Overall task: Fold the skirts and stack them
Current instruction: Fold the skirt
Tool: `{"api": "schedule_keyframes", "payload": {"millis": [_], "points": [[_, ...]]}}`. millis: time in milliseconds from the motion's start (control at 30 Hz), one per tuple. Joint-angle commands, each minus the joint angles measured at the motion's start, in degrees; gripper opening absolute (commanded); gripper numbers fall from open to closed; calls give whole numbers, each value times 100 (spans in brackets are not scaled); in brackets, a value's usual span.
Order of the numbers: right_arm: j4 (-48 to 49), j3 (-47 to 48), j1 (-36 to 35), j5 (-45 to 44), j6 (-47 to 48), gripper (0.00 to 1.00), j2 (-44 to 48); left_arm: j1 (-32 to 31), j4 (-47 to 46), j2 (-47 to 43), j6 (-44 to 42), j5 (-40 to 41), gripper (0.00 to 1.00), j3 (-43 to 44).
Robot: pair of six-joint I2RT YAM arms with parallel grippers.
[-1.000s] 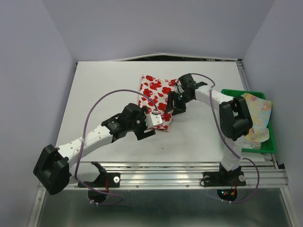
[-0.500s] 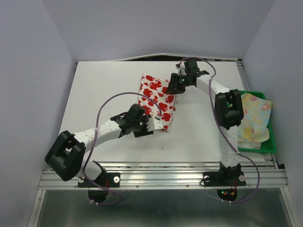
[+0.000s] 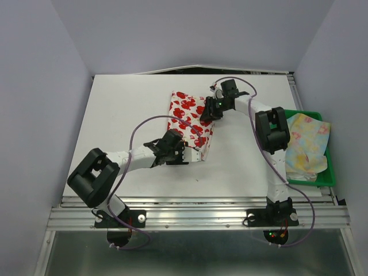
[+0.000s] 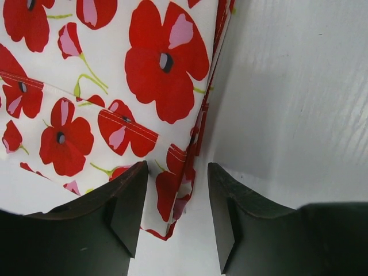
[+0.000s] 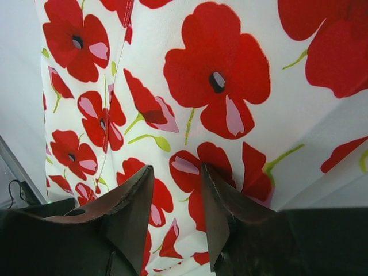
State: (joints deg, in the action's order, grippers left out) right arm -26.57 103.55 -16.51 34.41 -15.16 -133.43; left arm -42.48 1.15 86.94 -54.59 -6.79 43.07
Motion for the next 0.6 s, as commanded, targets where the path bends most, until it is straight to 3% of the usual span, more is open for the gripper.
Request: {"api": "schedule_keyframes", "payload": {"millis": [0,200,300,467,500,567], "points": [[64,-116,-19,-365,250,44,-113,-164,-501,130,-236,195,55,-184],[55,-45,-19,-391,215,44,-166,-296,-519,464,-351,230,54,-264],[64,-28,-19,-392,250,44,-158,-305,-396,780,-281,300,33,-54],[-15,25,-19,-383,338,43,-201,-305,-256,1027,-272,239,13,105],[-24,34,-19,-400,373,43,-201,-305,-212,1018,-263,213,3,149],[-50,78,-19,-400,426,43,-201,-305,15,975,-254,143,0,228]]}}
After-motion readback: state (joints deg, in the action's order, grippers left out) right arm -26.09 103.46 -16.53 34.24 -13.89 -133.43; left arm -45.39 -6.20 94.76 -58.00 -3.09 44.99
